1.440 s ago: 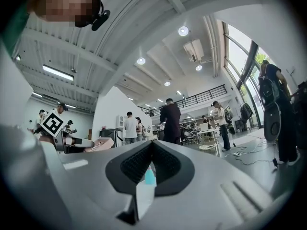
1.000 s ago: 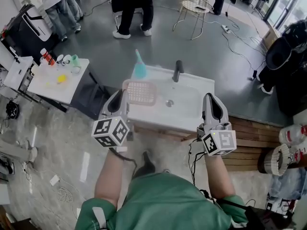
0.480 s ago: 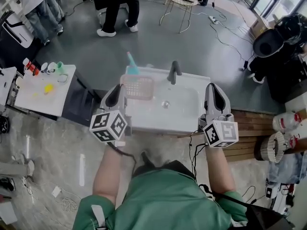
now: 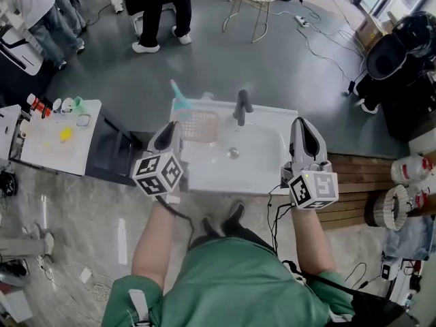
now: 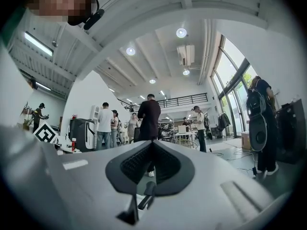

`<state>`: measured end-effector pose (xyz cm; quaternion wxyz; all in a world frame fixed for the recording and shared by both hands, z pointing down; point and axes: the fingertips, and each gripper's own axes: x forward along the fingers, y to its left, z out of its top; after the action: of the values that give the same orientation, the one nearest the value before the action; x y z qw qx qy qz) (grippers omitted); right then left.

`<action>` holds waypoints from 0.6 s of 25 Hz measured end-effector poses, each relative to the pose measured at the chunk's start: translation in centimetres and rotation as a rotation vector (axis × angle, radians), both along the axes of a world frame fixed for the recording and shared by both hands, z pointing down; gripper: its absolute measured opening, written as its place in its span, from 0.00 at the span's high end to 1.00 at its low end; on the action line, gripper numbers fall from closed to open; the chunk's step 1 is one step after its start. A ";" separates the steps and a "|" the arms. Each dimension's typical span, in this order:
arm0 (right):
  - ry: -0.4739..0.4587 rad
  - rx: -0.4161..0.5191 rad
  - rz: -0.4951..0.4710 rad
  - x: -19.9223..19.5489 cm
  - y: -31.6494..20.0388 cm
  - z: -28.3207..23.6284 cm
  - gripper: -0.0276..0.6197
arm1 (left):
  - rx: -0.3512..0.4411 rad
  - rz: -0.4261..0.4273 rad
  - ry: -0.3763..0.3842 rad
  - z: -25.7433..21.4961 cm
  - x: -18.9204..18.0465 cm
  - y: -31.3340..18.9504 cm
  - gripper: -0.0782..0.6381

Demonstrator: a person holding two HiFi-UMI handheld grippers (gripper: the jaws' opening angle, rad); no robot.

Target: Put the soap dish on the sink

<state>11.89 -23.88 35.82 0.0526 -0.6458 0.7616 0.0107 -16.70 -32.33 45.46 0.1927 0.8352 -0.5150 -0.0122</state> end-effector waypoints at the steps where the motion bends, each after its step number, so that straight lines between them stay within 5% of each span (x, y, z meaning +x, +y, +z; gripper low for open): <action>1: -0.007 0.000 -0.005 0.5 -0.5 0.1 0.97 | -0.012 -0.003 -0.008 0.4 0.4 -0.6 0.83; 15: -0.095 -0.049 -0.072 7.9 -7.8 3.2 0.97 | -0.157 -0.031 -0.118 8.4 7.7 -9.2 0.83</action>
<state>19.83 -31.68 39.06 0.0733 -0.6189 0.7810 -0.0406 -8.97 -41.57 53.81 0.2267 0.8087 -0.5376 0.0742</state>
